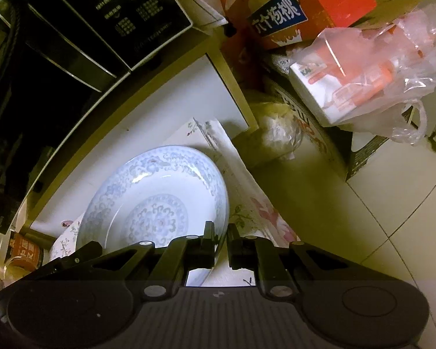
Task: Organize plates and bowls
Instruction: 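Close both grippers on the rim of the second blue-patterned plate, then carry the second plate with both grippers over the first plate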
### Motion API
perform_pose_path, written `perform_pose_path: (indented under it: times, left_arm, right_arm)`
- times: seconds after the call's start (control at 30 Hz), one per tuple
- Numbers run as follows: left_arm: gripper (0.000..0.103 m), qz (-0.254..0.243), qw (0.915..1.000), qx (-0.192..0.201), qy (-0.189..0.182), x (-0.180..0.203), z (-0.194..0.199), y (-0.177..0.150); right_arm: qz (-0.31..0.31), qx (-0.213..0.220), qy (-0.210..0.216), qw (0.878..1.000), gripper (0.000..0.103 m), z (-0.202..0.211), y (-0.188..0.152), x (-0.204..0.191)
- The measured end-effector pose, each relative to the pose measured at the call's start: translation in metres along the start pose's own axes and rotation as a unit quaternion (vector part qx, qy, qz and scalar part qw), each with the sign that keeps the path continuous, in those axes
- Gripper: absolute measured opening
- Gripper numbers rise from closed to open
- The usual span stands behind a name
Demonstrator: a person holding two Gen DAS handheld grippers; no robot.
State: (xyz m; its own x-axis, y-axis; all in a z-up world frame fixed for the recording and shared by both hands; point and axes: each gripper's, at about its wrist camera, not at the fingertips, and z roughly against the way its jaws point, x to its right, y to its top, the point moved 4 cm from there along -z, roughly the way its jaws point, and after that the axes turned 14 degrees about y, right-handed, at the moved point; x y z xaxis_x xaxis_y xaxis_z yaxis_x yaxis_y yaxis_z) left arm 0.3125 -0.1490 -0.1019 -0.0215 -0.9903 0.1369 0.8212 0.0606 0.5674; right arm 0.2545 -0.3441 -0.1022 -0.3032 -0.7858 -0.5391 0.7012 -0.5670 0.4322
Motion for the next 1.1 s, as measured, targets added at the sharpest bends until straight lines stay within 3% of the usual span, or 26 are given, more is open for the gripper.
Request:
perform_pose_path:
  times: [0.4,0.63,0.87,1.1]
  left_arm:
    - [0.008,0.021,0.9996,0.007,-0.020,0.007,0.048,-0.015]
    - [0.008,0.035,0.9985,0.029,-0.031,-0.006,0.097,-0.028]
    - [0.008,0.062,0.9965,0.050,-0.027,-0.043,0.144,-0.041]
    - [0.008,0.094,0.9932,0.068,-0.004,-0.096,0.187,-0.055]
  right_arm:
    - [0.021,0.030,0.007,0.999,0.009,0.053,0.002,-0.005]
    - [0.071,0.051,0.024,0.996,0.009,0.097,-0.008,-0.031]
    - [0.098,0.068,0.055,0.991,0.010,0.131,-0.034,-0.066]
    - [0.145,0.052,0.084,0.985,0.011,0.142,-0.074,-0.112]
